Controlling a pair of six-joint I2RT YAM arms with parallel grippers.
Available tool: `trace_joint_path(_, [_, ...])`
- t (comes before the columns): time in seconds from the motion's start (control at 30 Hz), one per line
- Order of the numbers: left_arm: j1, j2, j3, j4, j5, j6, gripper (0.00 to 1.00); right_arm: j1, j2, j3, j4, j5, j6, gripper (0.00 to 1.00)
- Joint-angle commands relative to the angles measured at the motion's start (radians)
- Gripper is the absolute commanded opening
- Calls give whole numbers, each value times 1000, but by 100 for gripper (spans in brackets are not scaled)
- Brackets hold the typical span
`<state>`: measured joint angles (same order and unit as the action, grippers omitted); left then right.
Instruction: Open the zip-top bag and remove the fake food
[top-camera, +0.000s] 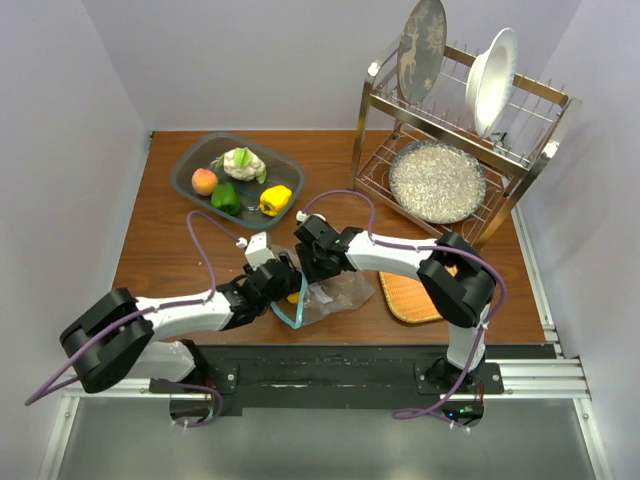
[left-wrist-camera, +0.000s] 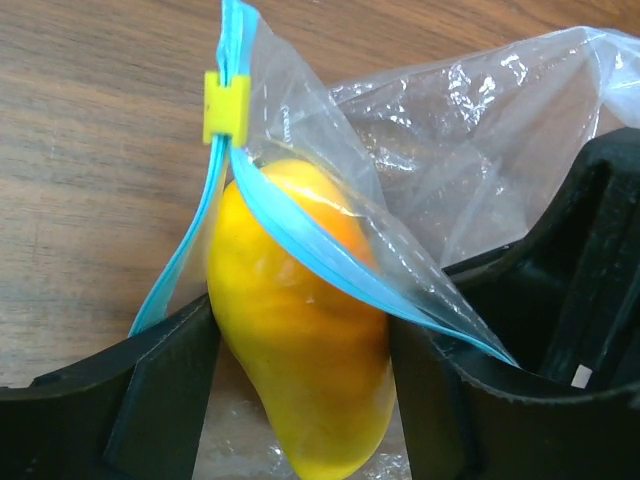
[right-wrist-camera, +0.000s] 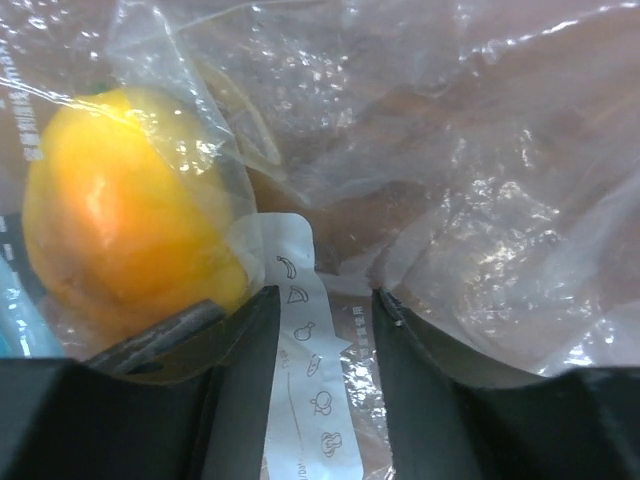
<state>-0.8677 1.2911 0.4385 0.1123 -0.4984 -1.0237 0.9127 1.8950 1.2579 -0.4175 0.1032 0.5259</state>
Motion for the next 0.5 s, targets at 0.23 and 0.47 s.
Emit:
trace_joint_path(0.23, [-28, -220, -1, -146, 9, 30, 33, -84, -73, -64, 39, 93, 62, 21])
trace_joint_path(0.47, [-27, -383, -3, -298, 75, 33, 30, -84, -83, -83, 48, 119, 68, 19])
